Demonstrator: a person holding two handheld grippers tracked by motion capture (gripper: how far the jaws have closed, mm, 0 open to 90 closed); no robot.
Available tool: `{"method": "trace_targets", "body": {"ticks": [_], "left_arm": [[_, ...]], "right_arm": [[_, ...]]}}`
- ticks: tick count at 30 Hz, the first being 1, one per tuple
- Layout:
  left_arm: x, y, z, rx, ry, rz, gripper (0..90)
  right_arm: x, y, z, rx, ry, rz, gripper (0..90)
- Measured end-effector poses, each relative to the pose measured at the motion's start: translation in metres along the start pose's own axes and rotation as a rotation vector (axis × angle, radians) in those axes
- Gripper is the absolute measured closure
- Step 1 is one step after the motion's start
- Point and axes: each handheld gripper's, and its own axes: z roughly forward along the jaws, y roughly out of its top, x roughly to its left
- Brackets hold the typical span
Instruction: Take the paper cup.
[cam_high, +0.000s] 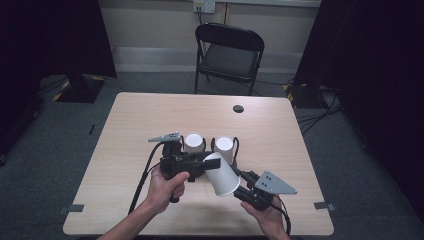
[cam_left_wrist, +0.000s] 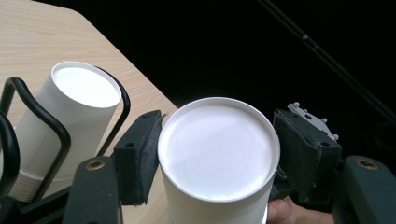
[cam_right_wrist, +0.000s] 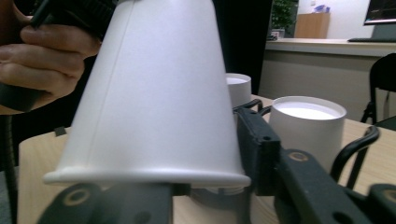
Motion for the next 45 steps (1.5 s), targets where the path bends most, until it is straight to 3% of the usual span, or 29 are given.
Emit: {"method": "trace_targets", "body": {"ticks": [4,8,17,28,30,32,38,41,43,45], "left_arm": [[0.001,-0.001,0.001,0.014,0.003,0.007,32.7],[0.002,-0.002,0.001,0.017,0.019,0.027,30.2],[0.003,-0.002,0.002,0.018,0.037,0.051,27.0],[0.002,-0.001,-0.001,0.011,0.084,0.126,25.8],[0.002,-0.001,-0.001,0.011,0.11,0.145,26.4],[0.003,-0.001,-0.002,0.009,0.103,0.142,25.8],[0.003,-0.003,-0.001,0.018,0.184,0.224,24.6],[0.002,-0.003,-0.001,0.019,0.2,0.253,23.8],[0.0,-0.004,-0.002,0.02,0.25,0.289,22.8],[0.0,-0.005,-0.003,0.023,0.27,0.304,22.8]], "right_arm": [[-0.002,0.001,-0.003,-0.008,-0.015,-0.01,79.3],[-0.001,0.002,-0.004,-0.001,0.005,-0.036,82.5],[0.001,0.005,-0.005,0.036,0.02,-0.03,84.2],[-0.001,0.005,-0.008,0.064,-0.002,-0.016,84.6],[-0.001,0.007,-0.008,0.09,-0.004,-0.02,84.6],[-0.002,0.008,-0.009,0.112,0.001,-0.016,84.6],[-0.004,0.01,-0.01,0.208,0.0,0.007,84.7],[-0.005,0.01,-0.01,0.23,-0.001,0.019,84.7],[-0.006,0.011,-0.011,0.244,0.002,0.026,84.7],[-0.007,0.011,-0.011,0.253,0.0,0.038,84.7]]}}
